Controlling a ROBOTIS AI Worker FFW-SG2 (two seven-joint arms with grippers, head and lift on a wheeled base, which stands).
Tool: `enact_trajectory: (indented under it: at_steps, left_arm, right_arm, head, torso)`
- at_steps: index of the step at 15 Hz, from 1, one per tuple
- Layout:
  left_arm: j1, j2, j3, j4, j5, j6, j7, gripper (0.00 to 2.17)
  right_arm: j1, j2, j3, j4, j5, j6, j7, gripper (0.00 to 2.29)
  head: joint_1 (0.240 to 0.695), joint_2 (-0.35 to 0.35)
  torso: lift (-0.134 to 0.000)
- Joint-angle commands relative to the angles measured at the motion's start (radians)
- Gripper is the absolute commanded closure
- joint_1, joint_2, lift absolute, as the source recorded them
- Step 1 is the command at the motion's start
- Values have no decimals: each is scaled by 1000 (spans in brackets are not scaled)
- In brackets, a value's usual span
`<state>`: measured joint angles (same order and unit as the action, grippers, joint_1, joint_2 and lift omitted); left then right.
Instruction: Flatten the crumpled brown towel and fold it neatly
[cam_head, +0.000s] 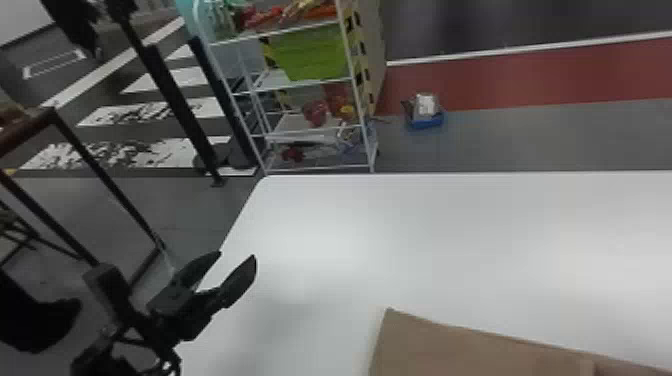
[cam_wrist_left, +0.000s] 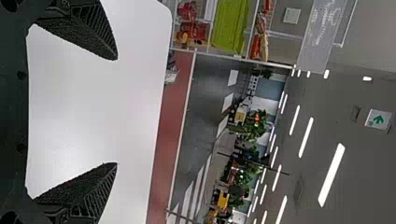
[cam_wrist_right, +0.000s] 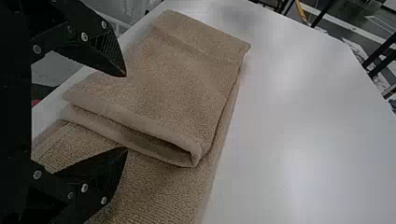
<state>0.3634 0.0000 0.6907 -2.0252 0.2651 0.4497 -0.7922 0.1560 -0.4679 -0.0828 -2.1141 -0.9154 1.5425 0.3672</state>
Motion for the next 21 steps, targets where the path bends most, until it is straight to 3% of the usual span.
enact_trajectory:
  at_steps: [1, 11, 21]
  left_arm:
    - [0, -3, 1, -1, 0, 1, -4, 76]
    - [0, -3, 21, 0, 11, 1, -25, 80]
    - [-1, -3, 29, 0, 16, 1, -27, 80]
  right_arm:
    - [-15, 0, 21, 23, 3, 30, -4, 404]
    - [-81, 31, 100, 86, 26, 30, -14, 505]
    - [-122, 41, 115, 121, 18, 30, -11, 647]
  head:
    - [695, 350]
    - [695, 350]
    - [695, 350]
  torso:
    - [-124]
    - [-124]
    - [-124]
